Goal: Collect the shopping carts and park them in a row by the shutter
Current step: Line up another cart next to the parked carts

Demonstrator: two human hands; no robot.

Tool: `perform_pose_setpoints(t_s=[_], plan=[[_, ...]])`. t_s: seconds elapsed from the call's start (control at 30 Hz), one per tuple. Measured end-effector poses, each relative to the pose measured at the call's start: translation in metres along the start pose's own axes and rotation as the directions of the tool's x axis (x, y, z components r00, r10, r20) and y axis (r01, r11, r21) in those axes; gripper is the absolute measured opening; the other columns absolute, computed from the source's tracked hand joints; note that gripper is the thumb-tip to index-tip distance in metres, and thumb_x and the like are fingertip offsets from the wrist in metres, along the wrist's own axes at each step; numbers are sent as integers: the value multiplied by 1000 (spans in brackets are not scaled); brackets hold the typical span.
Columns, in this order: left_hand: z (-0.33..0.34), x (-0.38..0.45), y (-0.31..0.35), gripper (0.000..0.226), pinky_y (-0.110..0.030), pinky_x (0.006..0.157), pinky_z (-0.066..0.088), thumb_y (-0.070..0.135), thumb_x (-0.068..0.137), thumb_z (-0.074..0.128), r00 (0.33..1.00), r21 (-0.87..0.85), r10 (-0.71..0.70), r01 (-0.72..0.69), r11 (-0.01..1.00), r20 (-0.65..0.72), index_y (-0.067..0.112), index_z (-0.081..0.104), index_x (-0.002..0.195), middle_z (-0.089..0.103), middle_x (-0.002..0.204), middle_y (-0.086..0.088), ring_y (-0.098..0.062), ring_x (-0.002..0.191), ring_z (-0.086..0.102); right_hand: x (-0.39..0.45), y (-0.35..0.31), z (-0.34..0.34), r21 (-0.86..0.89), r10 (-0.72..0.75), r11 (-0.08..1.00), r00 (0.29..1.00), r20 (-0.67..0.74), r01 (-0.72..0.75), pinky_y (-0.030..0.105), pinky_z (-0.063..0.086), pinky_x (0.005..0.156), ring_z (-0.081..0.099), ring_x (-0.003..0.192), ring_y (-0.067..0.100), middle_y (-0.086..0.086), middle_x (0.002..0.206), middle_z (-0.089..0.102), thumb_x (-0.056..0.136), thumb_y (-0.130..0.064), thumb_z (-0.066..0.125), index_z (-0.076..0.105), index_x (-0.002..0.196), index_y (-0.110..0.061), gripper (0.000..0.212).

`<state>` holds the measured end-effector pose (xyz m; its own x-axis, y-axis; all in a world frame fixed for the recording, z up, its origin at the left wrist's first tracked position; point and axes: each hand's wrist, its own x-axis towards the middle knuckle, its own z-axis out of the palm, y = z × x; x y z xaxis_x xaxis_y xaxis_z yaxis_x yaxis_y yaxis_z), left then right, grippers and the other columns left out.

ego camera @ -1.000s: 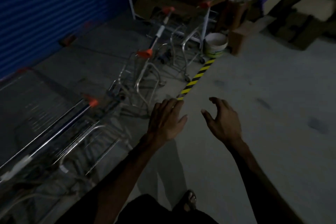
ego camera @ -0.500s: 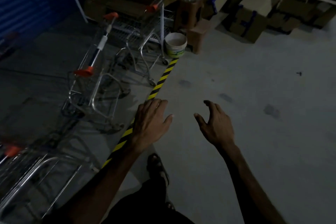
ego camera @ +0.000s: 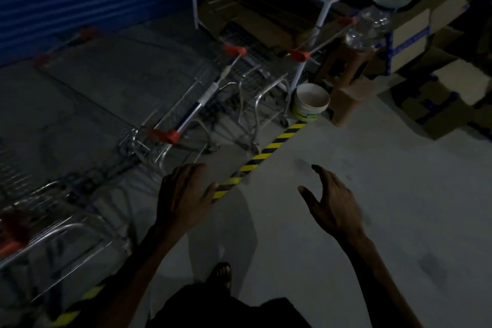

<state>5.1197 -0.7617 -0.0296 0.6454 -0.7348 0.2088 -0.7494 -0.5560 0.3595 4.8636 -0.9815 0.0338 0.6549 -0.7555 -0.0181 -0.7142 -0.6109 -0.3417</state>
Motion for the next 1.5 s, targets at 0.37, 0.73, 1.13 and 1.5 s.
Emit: perform_pose_setpoints(t_s=[0.37, 0.73, 1.13, 1.5], plan=[[8, 70, 23, 45, -47, 91, 50, 46, 90, 65, 962, 1, -206, 210, 978, -178, 19, 68, 126, 69, 119, -4, -33, 111, 63, 179, -64, 36, 72, -486, 873, 850, 201, 482, 48, 58, 90, 70, 114, 33, 12, 146, 60, 102, -52, 62, 49, 153, -11, 67], [26, 201, 31, 60, -41, 107, 47, 58, 92, 59, 824, -1, -563, 564, 826, -56, 23, 61, 141, 63, 144, -5, -31, 131, 59, 418, -126, 41, -5, -829, 529, 518, 211, 849, 56, 54, 97, 65, 120, 42, 14, 141, 63, 91, -64, 54, 60, 143, -14, 72], [21, 206, 34, 63, -37, 117, 35, 80, 98, 44, 667, 37, -743, 742, 669, 57, 47, 55, 150, 68, 142, 8, -22, 137, 59, 447, -140, 58, -22, -817, 478, 453, 357, 878, 44, 53, 95, 71, 106, 34, 11, 103, 76, 74, -105, 17, 69, 85, -23, 98], [-28, 75, 24, 71, -34, 84, 44, 83, 94, 46, 711, 152, -675, 658, 738, 196, 23, 76, 115, 67, 72, -2, -26, 97, 72, 265, -117, 65, -158, -807, 488, 513, 293, 858, 39, 56, 77, 74, 88, 33, 11, 88, 77, 82, -94, 31, 75, 83, -20, 86]])
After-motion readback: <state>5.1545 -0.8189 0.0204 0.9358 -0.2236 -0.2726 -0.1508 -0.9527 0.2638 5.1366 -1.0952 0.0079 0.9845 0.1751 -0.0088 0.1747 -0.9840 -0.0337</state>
